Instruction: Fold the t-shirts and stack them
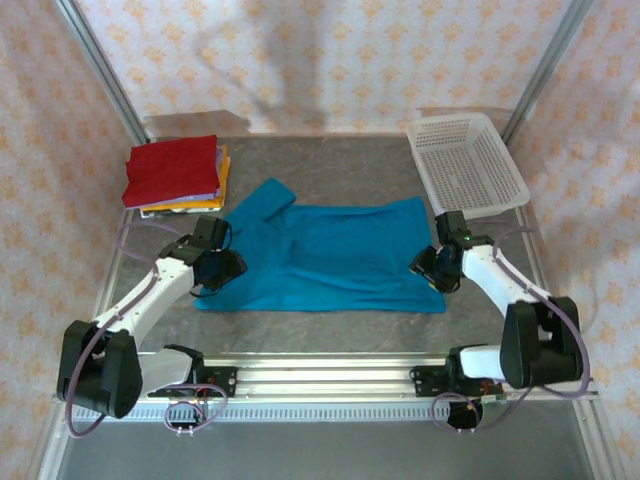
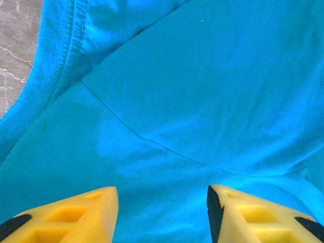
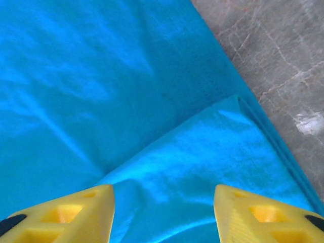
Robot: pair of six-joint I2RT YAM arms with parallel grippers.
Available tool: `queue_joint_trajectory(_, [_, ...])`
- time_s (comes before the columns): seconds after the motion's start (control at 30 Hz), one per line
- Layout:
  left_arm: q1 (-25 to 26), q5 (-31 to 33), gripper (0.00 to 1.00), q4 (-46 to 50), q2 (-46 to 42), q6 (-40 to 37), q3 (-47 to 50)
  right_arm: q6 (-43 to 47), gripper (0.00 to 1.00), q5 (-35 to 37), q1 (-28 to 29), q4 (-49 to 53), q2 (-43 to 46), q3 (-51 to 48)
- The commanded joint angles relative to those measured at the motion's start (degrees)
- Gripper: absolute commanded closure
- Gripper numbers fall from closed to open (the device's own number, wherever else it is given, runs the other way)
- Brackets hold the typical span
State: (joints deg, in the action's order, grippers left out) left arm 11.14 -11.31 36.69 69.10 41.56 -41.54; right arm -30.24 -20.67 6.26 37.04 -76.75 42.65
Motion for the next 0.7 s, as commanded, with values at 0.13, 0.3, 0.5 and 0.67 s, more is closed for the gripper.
queue_joint_trajectory(0.13, [1.7,0.6,0.49,-0.5,2.3,0.0,2.5,2.0,0.61,2.0,-0.2,-2.8,-5.8,1.9])
queue_joint_trajectory(0.3, [1.7,-0.3,0.48,-1.8,4.9,-0.4,3.6,1.9,0.70,2.7,-0.2,-4.6,-9.2,2.1])
queue_joint_trajectory(0.5, [1.7,-0.4,0.48,-3.0,6.6,-0.6,4.4,1.8,0.88,2.5,-0.2,-4.9,-10.7,3.1])
queue_joint_trajectory(0.67, [1.7,0.6,0.48,-2.8,7.0,-1.1,4.7,1.3,0.97,3.4,-0.2,-3.0,-7.1,3.4])
